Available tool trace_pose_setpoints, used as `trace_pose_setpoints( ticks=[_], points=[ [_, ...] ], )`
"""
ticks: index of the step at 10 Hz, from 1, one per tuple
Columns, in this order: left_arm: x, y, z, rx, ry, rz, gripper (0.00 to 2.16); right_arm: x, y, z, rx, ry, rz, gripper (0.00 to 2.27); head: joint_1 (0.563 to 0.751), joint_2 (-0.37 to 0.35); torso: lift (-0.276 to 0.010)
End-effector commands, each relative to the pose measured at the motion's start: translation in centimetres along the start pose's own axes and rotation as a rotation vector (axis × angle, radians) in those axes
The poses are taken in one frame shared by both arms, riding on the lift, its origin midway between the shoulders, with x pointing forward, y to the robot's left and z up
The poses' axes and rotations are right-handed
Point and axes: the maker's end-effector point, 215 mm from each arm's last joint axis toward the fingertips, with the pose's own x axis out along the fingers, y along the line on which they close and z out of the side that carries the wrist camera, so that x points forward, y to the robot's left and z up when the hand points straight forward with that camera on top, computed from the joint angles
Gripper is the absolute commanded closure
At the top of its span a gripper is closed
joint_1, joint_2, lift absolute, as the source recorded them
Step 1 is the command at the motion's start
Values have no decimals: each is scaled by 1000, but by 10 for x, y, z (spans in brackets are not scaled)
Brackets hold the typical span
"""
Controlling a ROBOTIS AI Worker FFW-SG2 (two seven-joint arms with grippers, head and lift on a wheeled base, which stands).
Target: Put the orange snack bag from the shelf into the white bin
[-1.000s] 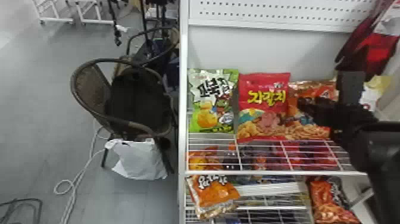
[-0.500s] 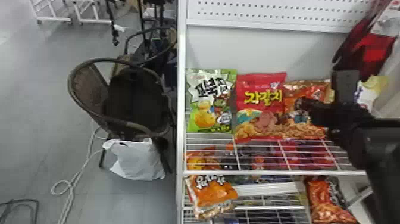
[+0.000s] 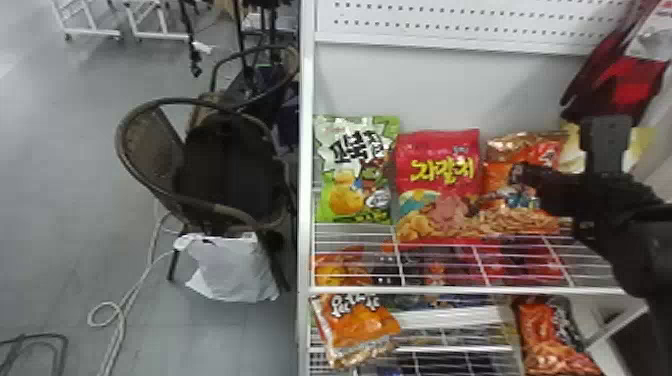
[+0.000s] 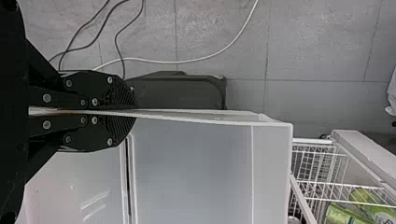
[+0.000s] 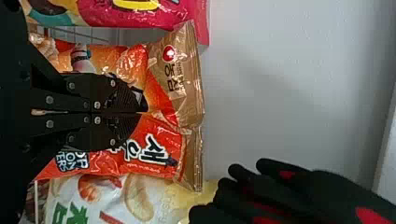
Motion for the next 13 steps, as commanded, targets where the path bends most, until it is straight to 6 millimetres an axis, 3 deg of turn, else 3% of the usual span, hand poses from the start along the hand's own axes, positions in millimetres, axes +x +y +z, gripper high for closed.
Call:
trace_pose_setpoints(
  ticks=[1, 6, 8, 10, 13],
  points=[
    [0, 0, -2, 0, 5, 0, 2135, -19, -10, -4, 17, 18, 10, 2256, 695, -102, 1],
    [1, -3, 3, 11, 4, 2, 2135, -104, -24, -9, 48, 34, 47, 2256, 695, -140, 1],
    [2, -5, 7, 17, 2, 1, 2135, -140, -26, -29, 78, 73, 72, 2256, 695, -146, 1],
    [2, -8, 11, 26, -1, 0, 2135, -172, -11, -45, 110, 98, 121, 2256, 695, -153, 1],
    [5, -16, 15, 30, -5, -12, 2135, -208, 30, -67, 134, 141, 207, 2256, 695, -122, 1]
  ],
)
